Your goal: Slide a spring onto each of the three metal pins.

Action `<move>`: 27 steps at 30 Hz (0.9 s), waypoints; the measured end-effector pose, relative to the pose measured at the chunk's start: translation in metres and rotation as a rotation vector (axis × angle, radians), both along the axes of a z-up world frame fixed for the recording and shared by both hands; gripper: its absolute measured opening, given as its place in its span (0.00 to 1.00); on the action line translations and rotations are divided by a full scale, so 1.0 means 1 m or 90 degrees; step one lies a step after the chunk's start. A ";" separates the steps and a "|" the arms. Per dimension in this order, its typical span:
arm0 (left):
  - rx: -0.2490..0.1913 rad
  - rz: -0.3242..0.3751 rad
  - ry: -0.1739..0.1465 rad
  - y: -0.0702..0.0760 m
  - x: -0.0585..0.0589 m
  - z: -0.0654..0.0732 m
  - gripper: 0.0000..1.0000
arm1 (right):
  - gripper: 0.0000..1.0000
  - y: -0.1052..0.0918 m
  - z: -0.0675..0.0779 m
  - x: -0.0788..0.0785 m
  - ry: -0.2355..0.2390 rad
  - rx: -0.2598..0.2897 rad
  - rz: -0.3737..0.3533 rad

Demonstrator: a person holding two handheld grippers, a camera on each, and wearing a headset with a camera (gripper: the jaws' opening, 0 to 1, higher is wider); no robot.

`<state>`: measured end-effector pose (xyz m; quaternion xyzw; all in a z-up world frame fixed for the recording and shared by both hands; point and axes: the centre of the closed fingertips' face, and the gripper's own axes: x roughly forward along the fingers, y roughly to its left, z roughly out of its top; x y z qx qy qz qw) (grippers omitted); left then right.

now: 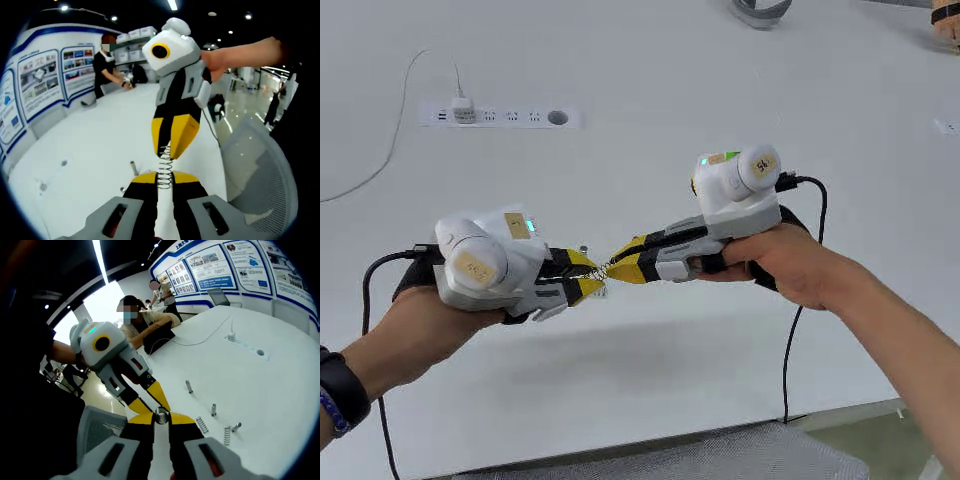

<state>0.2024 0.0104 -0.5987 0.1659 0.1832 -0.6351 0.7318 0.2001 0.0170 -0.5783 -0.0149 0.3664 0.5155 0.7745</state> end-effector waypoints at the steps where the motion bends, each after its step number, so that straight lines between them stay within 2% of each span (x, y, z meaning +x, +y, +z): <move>1: -0.005 0.001 0.003 -0.001 0.000 0.001 0.09 | 0.12 0.000 0.002 0.000 -0.002 -0.007 0.010; 8: -0.048 0.008 0.021 -0.004 0.002 0.017 0.09 | 0.12 0.002 0.018 0.000 -0.040 -0.080 0.108; 11: -0.063 0.010 0.028 -0.006 0.002 0.023 0.09 | 0.12 0.002 0.022 0.001 -0.042 -0.097 0.134; 15: -0.082 0.012 0.031 -0.008 0.003 0.030 0.09 | 0.12 0.002 0.029 0.001 -0.060 -0.134 0.180; 18: -0.093 0.012 0.033 -0.009 0.003 0.035 0.09 | 0.12 0.003 0.034 0.002 -0.066 -0.148 0.203; 27: -0.112 0.017 0.039 -0.011 0.004 0.043 0.09 | 0.12 0.003 0.038 0.006 -0.080 -0.166 0.233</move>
